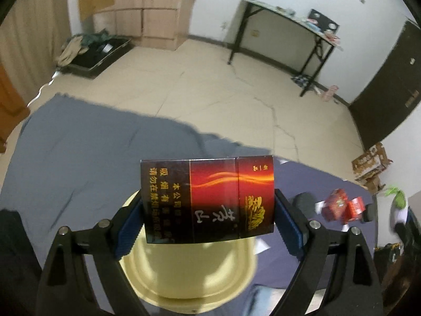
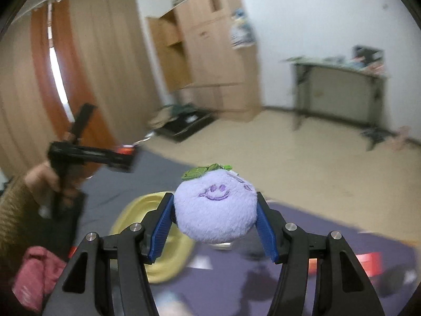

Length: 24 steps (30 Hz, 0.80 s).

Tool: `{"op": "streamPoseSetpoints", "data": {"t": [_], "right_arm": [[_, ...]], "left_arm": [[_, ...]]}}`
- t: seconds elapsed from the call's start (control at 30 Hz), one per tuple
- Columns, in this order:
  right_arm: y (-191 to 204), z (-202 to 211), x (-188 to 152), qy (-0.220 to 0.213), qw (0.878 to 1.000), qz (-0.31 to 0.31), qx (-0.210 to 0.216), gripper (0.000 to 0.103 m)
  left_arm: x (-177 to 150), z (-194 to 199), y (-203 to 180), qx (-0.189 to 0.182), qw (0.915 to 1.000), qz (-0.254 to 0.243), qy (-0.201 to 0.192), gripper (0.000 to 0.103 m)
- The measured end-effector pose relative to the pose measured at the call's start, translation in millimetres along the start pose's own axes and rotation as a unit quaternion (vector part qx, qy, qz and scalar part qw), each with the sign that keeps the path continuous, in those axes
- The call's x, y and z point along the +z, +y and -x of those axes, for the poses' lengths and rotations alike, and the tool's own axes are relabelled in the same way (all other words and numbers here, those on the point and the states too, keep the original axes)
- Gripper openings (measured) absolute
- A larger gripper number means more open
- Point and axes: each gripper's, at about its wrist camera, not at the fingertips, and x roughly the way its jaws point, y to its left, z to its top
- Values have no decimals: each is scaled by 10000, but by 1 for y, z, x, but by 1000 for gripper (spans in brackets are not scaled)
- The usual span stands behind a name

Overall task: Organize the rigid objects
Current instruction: 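Carry the dark red box and lavender plush ball into the yellow tray, release both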

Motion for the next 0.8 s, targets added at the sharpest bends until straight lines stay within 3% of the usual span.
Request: {"op": "streamPoseSetpoints", "data": {"t": [0.1, 0.17, 0.27, 0.47, 0.63, 0.67, 0.73, 0.77, 0.8], "right_arm": [[48, -80, -33, 664, 9974, -44, 291, 58], [79, -131, -65, 1156, 9927, 228, 249, 58], [113, -188, -102, 1897, 9793, 648, 276, 58], [138, -252, -136, 2500, 9618, 1101, 169, 58], [147, -267, -146, 2490, 9603, 1260, 1, 61], [148, -270, -147, 2502, 9596, 1286, -24, 65], [154, -270, -147, 2479, 9597, 1321, 10, 87], [159, -267, -146, 2367, 9631, 1283, 26, 103], [161, -261, -142, 2268, 9662, 1224, 90, 102]], "left_arm": [[-25, -37, 20, 78, 9999, -46, 98, 90], [-47, -71, 34, 116, 9996, 15, 268, 90], [-66, -116, 56, 138, 9977, 290, 605, 90], [-77, -163, 69, 267, 9939, 339, 1010, 90], [-81, -183, 75, 139, 9930, 367, 1110, 90], [-82, -185, 74, 163, 9931, 327, 1118, 90], [-82, -188, 74, 146, 9935, 351, 1075, 91], [-81, -187, 75, 108, 9932, 430, 1080, 95], [-80, -184, 77, 39, 9924, 560, 1098, 99]]}}
